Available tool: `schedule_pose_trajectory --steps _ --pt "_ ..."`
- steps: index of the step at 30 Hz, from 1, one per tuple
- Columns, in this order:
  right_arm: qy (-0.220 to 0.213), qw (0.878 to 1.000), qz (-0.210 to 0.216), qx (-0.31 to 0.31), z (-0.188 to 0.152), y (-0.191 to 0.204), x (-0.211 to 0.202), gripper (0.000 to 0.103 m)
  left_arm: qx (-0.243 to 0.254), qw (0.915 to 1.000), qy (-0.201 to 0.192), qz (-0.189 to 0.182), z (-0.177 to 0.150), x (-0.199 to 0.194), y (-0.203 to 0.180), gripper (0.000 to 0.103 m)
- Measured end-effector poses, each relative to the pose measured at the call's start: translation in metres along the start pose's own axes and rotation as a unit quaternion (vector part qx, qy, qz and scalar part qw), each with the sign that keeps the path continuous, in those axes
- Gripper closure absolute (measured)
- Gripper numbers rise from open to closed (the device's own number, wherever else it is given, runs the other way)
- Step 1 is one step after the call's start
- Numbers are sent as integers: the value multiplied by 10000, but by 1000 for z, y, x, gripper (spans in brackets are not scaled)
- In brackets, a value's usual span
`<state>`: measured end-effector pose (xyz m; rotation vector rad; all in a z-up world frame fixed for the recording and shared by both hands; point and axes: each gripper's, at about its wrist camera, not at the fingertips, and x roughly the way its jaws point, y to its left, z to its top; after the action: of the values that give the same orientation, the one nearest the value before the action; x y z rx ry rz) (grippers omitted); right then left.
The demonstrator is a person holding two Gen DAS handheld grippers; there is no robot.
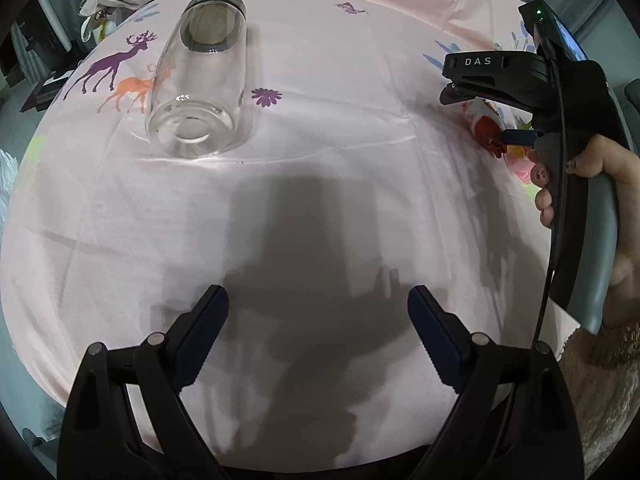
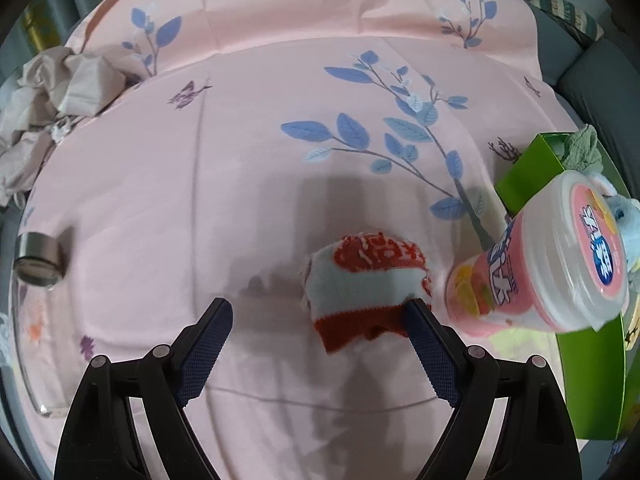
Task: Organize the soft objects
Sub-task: 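Grasp the red-and-white sock with the right gripper and lift it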
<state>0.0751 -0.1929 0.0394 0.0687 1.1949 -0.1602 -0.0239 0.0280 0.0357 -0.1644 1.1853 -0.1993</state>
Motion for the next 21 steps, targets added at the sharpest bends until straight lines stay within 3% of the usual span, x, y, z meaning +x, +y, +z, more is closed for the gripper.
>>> schedule_pose_trajectory --steps 10,13,15,21 --pt "-127 9985 -412 -332 7 4 8 18 50 10000 31 55 1 6 -2 12" --pt "-142 9979 -489 -405 7 5 7 35 62 9999 32 73 2 8 -4 12" --pt "-179 9963 -638 -554 7 8 5 54 73 9999 38 61 3 10 -4 12" --pt "-269 9955 -577 -700 4 6 0 69 47 10000 46 20 4 10 -2 12"
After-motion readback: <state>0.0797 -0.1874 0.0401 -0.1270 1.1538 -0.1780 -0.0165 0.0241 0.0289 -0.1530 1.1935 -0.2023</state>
